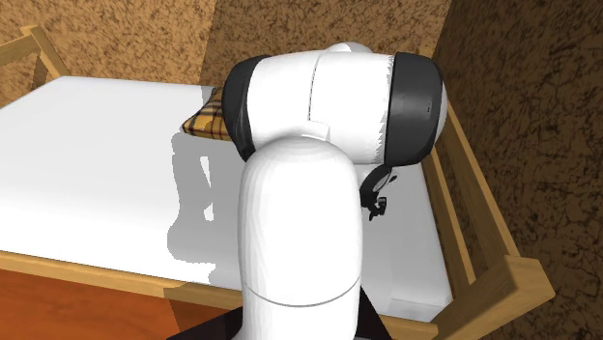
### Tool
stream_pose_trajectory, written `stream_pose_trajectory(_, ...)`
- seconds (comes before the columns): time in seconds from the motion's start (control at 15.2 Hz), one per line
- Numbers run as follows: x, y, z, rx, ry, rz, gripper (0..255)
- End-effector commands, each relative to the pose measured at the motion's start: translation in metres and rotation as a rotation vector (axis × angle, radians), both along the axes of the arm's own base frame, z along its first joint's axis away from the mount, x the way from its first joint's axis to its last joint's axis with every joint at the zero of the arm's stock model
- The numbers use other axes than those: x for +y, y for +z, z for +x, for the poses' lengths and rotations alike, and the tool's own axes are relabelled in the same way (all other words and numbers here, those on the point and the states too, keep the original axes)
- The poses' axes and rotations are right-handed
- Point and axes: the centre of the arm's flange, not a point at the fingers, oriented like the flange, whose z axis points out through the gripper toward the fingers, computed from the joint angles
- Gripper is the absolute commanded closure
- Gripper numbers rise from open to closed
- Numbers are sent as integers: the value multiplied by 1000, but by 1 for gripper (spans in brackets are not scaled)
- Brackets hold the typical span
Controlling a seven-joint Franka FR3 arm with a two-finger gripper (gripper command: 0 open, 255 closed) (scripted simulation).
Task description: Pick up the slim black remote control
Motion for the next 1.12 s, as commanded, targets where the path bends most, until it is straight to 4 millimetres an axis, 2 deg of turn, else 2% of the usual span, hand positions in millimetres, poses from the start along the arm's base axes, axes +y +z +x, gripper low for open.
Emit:
stream_pose_trajectory(0.0,-1,-4,0,0,0,0,0)
stream_pose_trajectory(0.07,-1,-3,0,0,0,0,255)
stream_pose_trajectory(0.66,-1,-4,0,0,0,0,255)
stream_pose_trajectory(1.06,-1,27,0,0,0,0,255)
